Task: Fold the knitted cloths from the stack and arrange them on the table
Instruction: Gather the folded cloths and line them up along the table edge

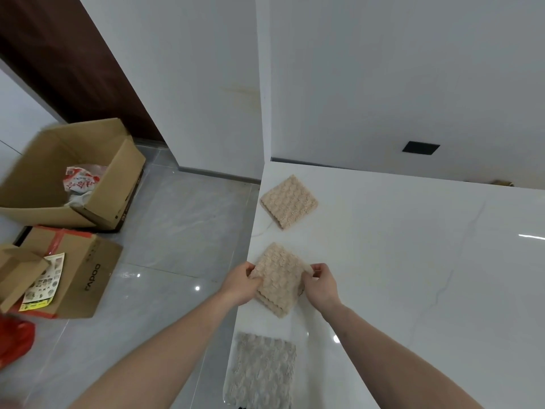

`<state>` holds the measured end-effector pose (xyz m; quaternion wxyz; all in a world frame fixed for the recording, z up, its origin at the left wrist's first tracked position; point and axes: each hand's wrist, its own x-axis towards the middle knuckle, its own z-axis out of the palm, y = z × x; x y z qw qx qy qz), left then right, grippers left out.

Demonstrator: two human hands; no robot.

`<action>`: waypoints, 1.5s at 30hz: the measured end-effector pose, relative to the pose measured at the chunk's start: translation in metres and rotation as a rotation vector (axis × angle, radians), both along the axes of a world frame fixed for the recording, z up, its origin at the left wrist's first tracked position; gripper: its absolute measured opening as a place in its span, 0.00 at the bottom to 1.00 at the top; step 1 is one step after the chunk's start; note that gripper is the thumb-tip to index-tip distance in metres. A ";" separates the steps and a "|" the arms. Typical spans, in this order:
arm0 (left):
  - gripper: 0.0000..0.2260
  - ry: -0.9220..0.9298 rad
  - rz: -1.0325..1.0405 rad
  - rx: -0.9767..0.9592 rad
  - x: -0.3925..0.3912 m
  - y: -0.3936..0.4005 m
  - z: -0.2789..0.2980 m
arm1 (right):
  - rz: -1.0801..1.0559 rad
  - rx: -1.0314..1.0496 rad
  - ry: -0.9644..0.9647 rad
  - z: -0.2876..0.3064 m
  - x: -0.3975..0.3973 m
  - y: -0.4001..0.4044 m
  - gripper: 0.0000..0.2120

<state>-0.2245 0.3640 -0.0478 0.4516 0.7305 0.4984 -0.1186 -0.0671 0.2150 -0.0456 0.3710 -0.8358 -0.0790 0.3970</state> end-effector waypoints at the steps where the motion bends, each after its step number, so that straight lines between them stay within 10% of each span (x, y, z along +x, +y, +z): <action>1: 0.08 -0.016 0.028 -0.001 -0.003 -0.004 0.001 | 0.008 0.022 -0.021 0.001 0.002 0.001 0.07; 11: 0.30 0.074 -0.054 0.046 -0.035 -0.026 -0.001 | 0.282 -0.024 -0.178 -0.005 -0.016 -0.007 0.25; 17: 0.30 -0.101 -0.337 0.150 -0.048 -0.051 0.004 | 0.369 -0.042 -0.197 -0.010 -0.051 -0.030 0.28; 26: 0.30 -0.107 -0.209 -0.039 -0.048 -0.048 0.011 | 0.324 -0.026 -0.075 -0.008 -0.058 -0.023 0.35; 45: 0.35 0.116 -0.504 0.099 -0.051 -0.059 0.019 | 0.815 -0.225 -0.287 -0.007 -0.066 -0.048 0.38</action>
